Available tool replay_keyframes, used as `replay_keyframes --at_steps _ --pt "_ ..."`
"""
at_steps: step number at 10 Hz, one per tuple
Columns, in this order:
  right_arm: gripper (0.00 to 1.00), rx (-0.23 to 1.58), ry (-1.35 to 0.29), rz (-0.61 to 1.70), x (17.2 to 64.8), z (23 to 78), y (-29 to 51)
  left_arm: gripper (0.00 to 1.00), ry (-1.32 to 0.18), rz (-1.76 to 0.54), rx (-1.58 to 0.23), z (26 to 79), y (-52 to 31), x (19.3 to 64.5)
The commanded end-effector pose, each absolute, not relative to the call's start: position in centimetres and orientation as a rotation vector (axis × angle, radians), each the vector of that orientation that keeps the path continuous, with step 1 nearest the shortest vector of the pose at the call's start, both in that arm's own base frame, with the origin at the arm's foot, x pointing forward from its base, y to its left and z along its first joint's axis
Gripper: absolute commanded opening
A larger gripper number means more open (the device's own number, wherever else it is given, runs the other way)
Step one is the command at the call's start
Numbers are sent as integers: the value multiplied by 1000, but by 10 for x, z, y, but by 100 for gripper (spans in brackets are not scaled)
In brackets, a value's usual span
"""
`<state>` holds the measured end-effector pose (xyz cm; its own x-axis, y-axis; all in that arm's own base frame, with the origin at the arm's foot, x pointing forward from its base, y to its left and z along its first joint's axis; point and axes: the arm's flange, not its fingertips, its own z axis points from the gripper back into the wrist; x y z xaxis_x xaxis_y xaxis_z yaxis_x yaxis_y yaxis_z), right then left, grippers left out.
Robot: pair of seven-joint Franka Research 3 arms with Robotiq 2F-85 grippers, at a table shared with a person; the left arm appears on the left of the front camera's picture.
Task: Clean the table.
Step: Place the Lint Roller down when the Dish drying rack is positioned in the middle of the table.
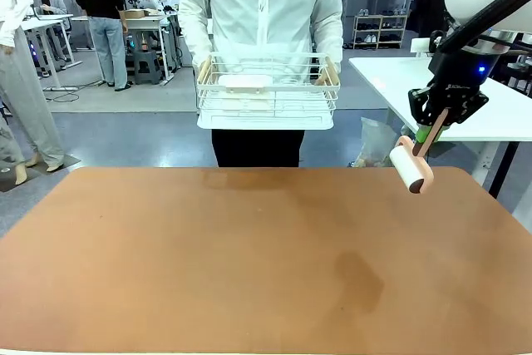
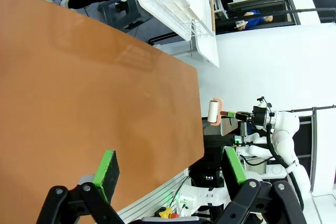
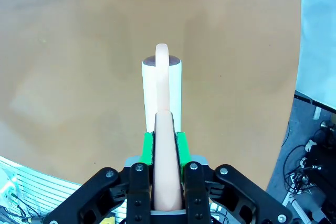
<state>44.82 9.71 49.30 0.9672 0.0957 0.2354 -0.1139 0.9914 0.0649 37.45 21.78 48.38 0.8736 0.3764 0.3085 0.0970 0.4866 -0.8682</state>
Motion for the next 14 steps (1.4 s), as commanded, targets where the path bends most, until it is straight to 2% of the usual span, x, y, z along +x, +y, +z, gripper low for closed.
replay_keyframes --at_steps 1,14 --pt "21 83 -237 107 447 494 98 100 -510 170 -1076 485 219 373" --pt "21 83 -237 107 447 494 98 100 -510 170 -1076 485 219 373"
